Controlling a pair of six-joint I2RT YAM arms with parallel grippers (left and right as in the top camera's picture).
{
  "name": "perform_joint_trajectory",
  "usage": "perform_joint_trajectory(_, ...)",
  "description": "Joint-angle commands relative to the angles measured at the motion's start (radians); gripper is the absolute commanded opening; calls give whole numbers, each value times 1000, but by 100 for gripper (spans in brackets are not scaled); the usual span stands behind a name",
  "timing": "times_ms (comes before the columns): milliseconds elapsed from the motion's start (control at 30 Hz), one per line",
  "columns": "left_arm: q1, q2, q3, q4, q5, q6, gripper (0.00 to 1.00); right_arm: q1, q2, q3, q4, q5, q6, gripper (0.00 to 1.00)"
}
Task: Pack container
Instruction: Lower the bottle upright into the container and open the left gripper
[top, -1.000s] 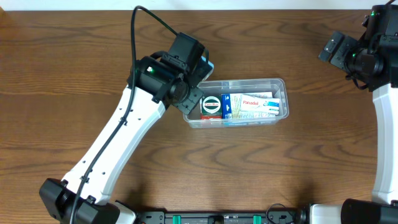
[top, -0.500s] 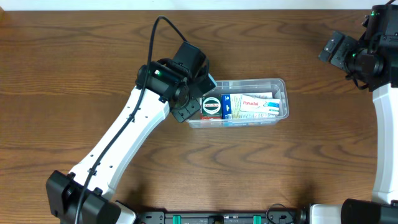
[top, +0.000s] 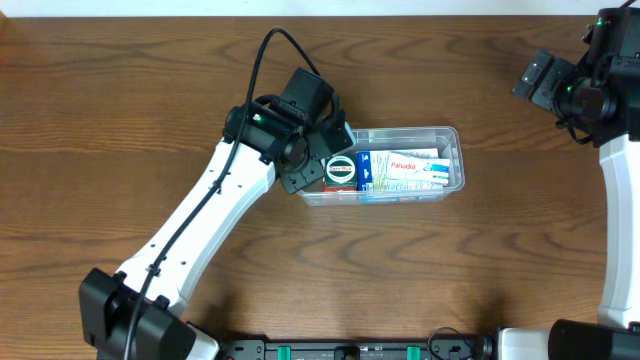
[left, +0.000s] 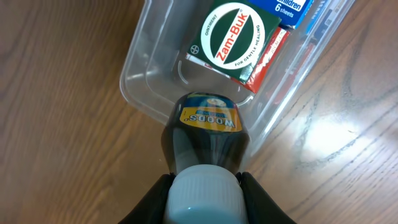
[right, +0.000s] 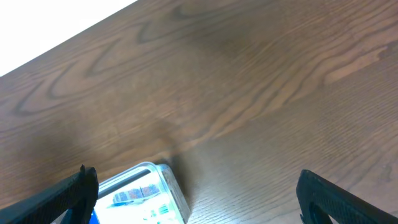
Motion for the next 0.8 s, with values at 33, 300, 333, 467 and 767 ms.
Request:
perform_joint_trajectory(33,2,8,-19,36,3,60,9,-5,-5,11,-2,7,9,99)
perform_joint_trajectory(300,2,9,-106,119,3,63,9,-5,-5,11,-2,7,9,99)
perform_joint_trajectory(333,2,9,-123,130,3,63,8,-5,-5,11,-2,7,9,99)
perform_joint_trajectory(467,2,9,-174,179,3,63,8,-5,-5,11,-2,7,9,99)
perform_joint_trajectory(767,2,9,-195,230,4,67,8,-5,-5,11,-2,7,9,99)
